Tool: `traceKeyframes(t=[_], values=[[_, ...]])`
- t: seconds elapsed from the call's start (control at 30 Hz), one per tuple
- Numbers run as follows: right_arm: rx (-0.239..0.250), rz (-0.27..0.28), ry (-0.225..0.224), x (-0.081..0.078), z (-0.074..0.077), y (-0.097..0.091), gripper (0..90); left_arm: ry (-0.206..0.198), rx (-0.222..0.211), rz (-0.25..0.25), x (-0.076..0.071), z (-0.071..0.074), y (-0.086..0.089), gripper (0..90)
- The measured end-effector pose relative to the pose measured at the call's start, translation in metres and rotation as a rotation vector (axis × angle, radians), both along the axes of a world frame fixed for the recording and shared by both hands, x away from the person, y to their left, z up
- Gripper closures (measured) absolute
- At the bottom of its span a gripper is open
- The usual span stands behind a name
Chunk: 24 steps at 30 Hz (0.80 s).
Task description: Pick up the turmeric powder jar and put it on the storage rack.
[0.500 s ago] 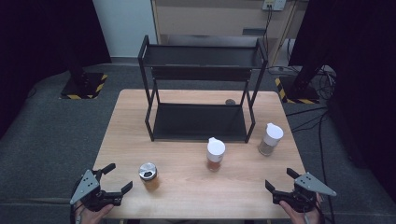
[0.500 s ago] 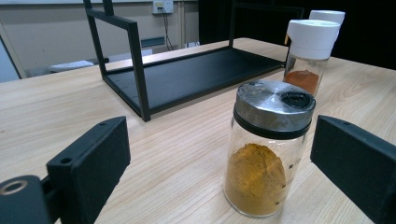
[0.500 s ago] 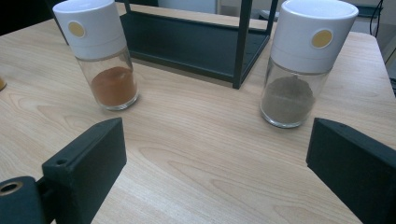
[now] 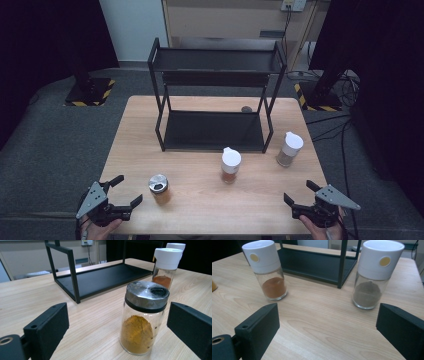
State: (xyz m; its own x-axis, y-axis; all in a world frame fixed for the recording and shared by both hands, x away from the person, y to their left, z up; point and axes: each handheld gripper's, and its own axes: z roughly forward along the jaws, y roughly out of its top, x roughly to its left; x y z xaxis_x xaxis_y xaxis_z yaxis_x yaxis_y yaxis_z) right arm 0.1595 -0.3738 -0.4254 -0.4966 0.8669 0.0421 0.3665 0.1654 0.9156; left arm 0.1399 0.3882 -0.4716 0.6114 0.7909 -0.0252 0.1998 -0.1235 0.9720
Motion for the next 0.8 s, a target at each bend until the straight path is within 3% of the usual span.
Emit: traceKeyframes(t=[0.4, 0.8], values=[[-0.001, -0.009, 0.004, -0.001, 0.000, 0.000, 4.7, 0.001, -0.037, -0.001, 0.000, 0.006, 0.004, 1.8], [-0.008, -0.012, 0.010, 0.000, 0.001, 0.001, 4.9, 0.012, -0.019, -0.037, 0.010, 0.033, 0.001, 1.9]])
